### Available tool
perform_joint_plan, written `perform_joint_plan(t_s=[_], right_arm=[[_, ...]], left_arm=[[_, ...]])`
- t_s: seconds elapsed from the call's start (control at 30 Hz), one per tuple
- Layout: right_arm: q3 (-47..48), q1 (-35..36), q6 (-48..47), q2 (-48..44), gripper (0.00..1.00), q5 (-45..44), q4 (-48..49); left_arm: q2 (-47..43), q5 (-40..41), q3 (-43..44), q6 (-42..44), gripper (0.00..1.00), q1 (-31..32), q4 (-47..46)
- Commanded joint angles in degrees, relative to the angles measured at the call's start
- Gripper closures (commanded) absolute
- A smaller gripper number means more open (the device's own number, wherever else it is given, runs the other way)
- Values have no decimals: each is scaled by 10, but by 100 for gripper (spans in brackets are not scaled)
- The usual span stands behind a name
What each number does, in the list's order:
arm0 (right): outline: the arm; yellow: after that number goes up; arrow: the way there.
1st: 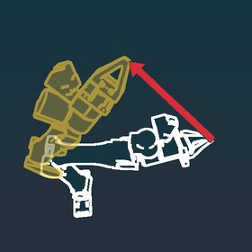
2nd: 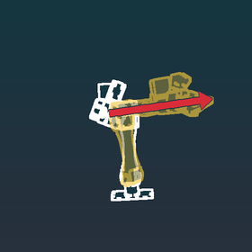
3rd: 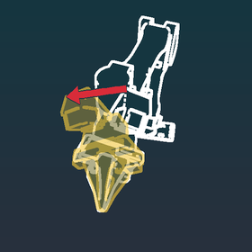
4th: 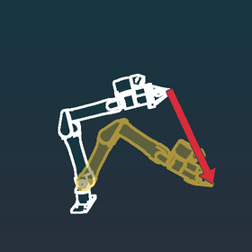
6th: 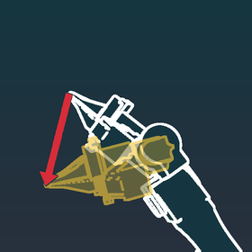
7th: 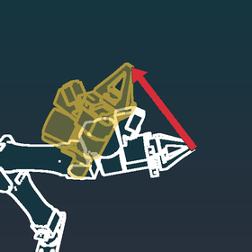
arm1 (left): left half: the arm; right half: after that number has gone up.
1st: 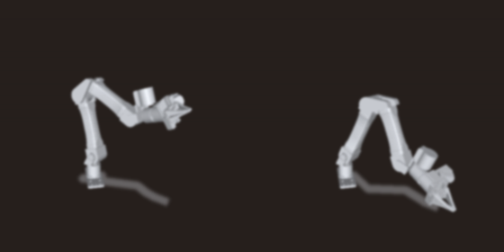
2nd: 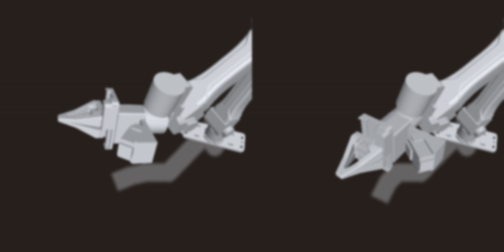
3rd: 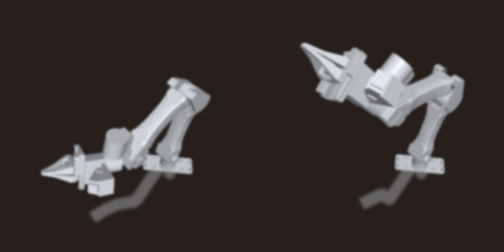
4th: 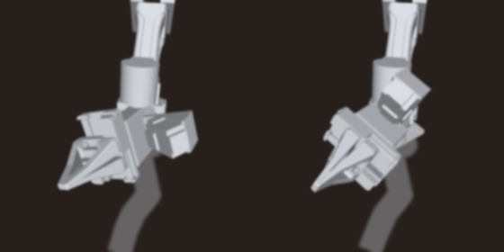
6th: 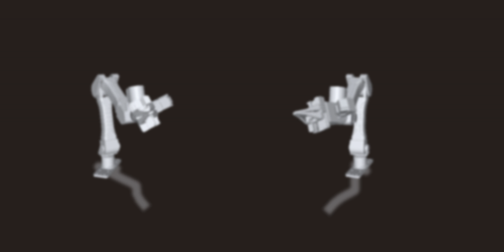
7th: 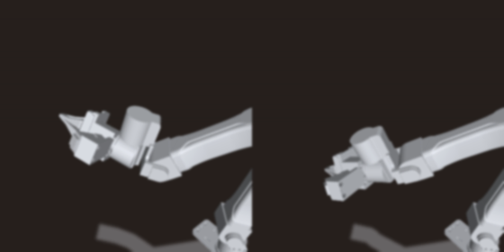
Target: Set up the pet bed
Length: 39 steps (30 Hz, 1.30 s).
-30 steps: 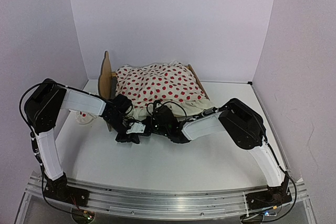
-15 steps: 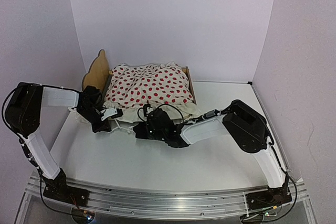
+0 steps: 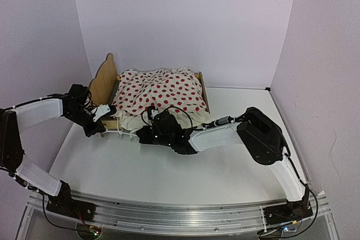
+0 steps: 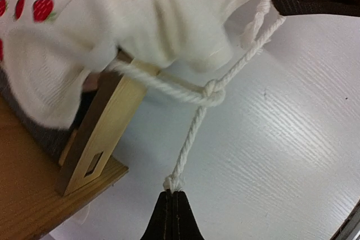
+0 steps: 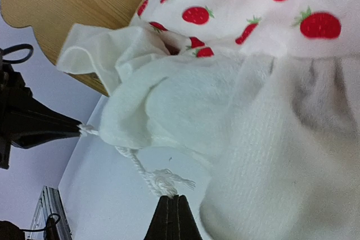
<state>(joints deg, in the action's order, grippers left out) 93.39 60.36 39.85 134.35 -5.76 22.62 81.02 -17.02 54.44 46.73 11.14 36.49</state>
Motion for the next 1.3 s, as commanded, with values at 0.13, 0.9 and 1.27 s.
perform_joint_plan(t_s=[0.13, 0.9, 1.27], right_arm=[[72, 1, 41, 95, 100, -23, 20], [81, 2, 144, 158, 100, -98, 46], [7, 7, 47, 78, 79, 2, 63]], left_arm=[[-57, 101, -34, 51, 100, -68, -79], [-51, 172, -17, 87, 100, -128, -208], [-55, 64, -62, 76, 100, -125, -83]])
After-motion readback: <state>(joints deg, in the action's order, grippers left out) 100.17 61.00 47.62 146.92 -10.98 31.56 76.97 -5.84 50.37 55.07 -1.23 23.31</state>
